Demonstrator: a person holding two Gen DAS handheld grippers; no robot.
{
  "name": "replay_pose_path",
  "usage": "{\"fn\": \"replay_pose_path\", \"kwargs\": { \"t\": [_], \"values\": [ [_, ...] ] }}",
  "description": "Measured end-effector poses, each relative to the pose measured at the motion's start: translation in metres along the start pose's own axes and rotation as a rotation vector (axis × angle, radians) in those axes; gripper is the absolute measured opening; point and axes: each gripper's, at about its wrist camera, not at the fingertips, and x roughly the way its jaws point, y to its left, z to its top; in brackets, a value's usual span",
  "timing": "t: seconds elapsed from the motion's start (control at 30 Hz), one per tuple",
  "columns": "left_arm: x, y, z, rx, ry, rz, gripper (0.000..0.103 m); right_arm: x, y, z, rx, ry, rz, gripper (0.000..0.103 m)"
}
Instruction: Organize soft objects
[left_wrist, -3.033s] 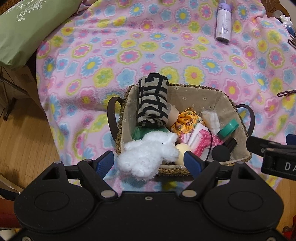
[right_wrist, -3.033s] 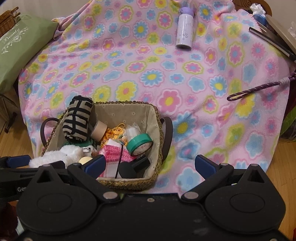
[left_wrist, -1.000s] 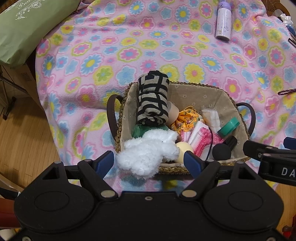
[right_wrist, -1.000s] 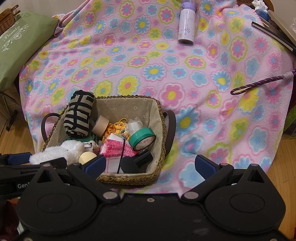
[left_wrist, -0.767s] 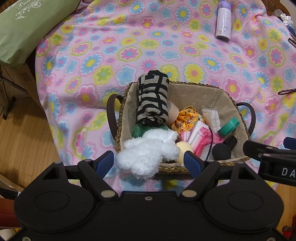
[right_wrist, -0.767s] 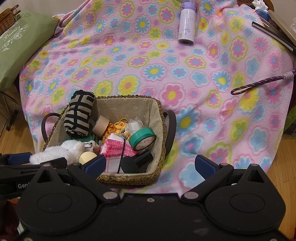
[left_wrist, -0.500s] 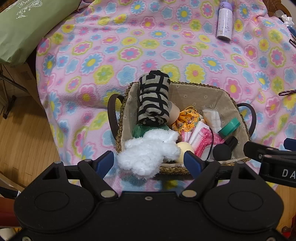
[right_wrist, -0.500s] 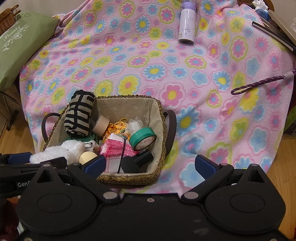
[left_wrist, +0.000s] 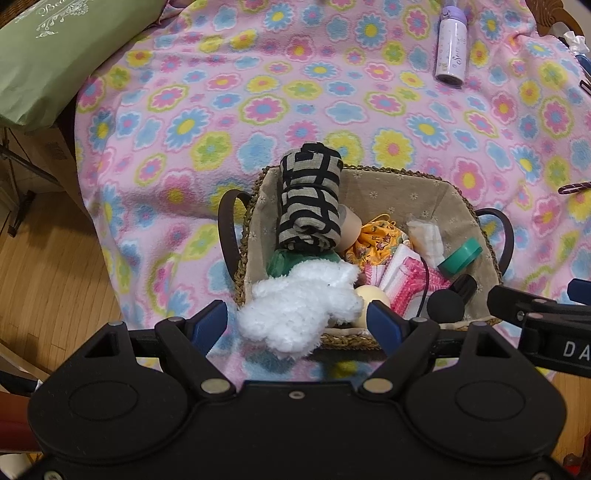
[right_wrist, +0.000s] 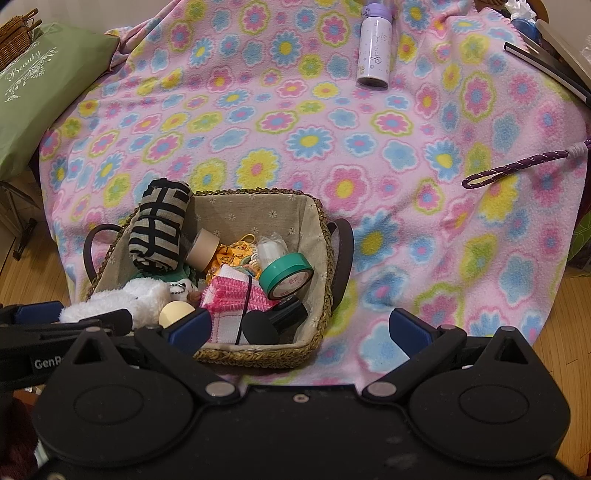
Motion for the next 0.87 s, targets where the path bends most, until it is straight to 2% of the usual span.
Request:
{"fn": "replay_pose_path", "kwargs": {
  "t": [0.87],
  "values": [
    [0.0003, -0.0013, -0.0011, -0.003, -0.006, 0.010, 0.079, -0.0007, 0.0025, -0.0020, 0.002, 0.005, 0.003, 0.103]
  ]
}}
